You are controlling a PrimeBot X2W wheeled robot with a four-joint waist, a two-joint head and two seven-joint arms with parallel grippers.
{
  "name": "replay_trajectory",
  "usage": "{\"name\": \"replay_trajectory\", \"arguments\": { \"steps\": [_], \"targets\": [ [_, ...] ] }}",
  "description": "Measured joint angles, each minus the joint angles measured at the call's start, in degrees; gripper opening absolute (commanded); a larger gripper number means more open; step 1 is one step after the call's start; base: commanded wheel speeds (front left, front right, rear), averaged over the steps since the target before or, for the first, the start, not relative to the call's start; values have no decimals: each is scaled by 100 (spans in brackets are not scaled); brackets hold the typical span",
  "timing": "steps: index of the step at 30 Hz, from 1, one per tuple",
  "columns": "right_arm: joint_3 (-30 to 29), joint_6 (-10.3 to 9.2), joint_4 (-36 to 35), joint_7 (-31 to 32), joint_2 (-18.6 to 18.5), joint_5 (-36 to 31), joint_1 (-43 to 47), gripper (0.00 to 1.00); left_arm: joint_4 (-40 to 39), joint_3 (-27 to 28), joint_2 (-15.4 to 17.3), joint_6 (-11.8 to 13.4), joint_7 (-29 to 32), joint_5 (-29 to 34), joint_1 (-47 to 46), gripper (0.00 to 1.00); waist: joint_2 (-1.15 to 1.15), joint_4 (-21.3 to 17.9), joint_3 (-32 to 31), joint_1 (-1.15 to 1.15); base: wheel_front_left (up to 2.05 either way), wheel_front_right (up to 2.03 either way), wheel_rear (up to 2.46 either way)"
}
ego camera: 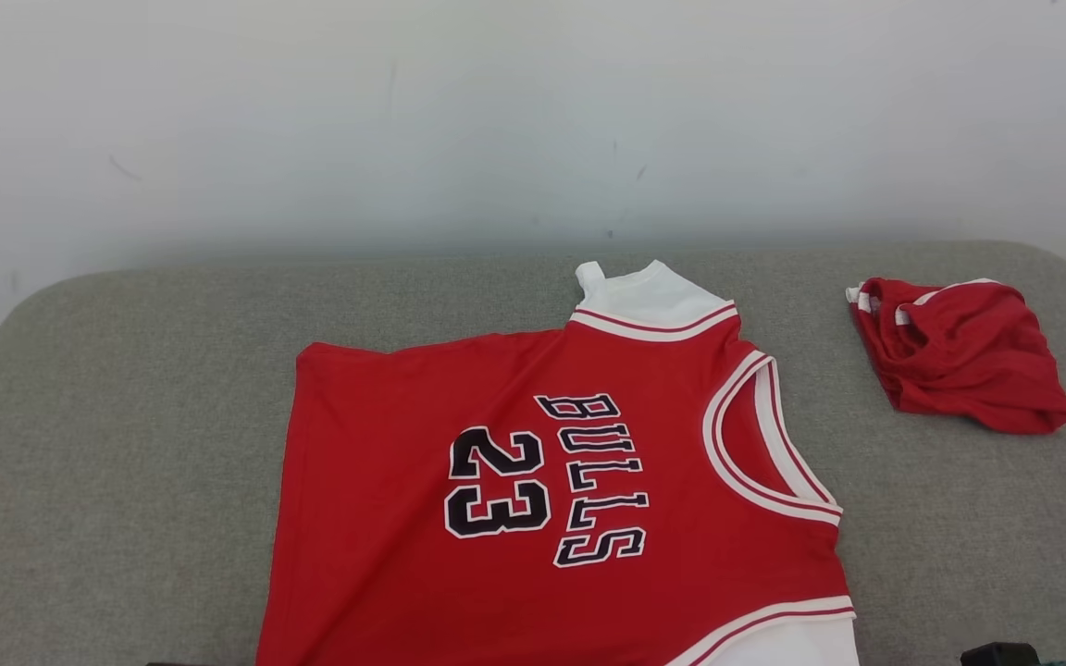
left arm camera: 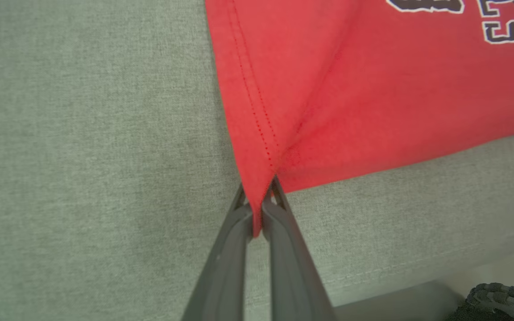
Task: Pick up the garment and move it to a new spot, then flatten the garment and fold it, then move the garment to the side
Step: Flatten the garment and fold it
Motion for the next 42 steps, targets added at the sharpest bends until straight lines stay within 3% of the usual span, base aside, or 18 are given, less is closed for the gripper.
{"name": "replay_trajectory", "arguments": {
  "steps": [10, 11, 12, 13, 14, 22, 29, 32, 38, 42],
  "targets": [
    [59, -51, 245, 97, 159, -63, -326, 0, 309, 36, -126, 41, 36, -70, -135, 0, 0, -33, 58, 0, 0, 0, 0],
    [62, -51, 269, 97, 171, -63, -325, 24, 331, 40, -142, 44, 36, -70, -135, 0, 0, -32, 58, 0, 0, 0, 0],
    [63, -51, 289, 94, 181, -63, -325, 89, 359, 59, -168, 60, 30, -83, -135, 43, 0, -30, 57, 0, 0, 0, 0],
    [52, -51, 304, 93, 196, -62, -325, 100, 381, 69, -192, 91, 29, -113, -135, 89, 0, -28, 55, 0, 0, 0, 0],
    [40, -52, 319, 93, 203, -60, -325, 100, 390, 69, -208, 91, 21, -122, -133, 100, 0, -26, 52, 0, 0, 0, 0],
    [-234, -51, 70, -69, 183, 43, -307, 100, 197, 230, -203, 145, -134, -209, -73, 100, 0, -28, 2, 0, 0, 0, 0],
    [-599, -43, -455, -437, 100, 105, -299, 100, -477, 482, -162, 281, -490, -266, 112, 100, 0, -37, -62, 0, 0, 0, 0],
    [-801, 7, -662, -881, 145, -24, -456, 100, -855, 651, -236, 415, -775, -383, 126, 100, 0, -45, -96, 0, 0, 0, 0],
    [-945, 27, -708, -1579, 290, -449, -793, 100, -1339, 990, -341, 1062, -1470, -41, 136, 100, 0, -119, -109, 0, 0, 0, 0],
    [-1007, 23, -675, -2043, 350, -758, -824, 100, -1551, 992, -385, 1110, -1706, 204, 224, 100, 0, -153, -95, 0, 0, 0, 0]
  ]
}}
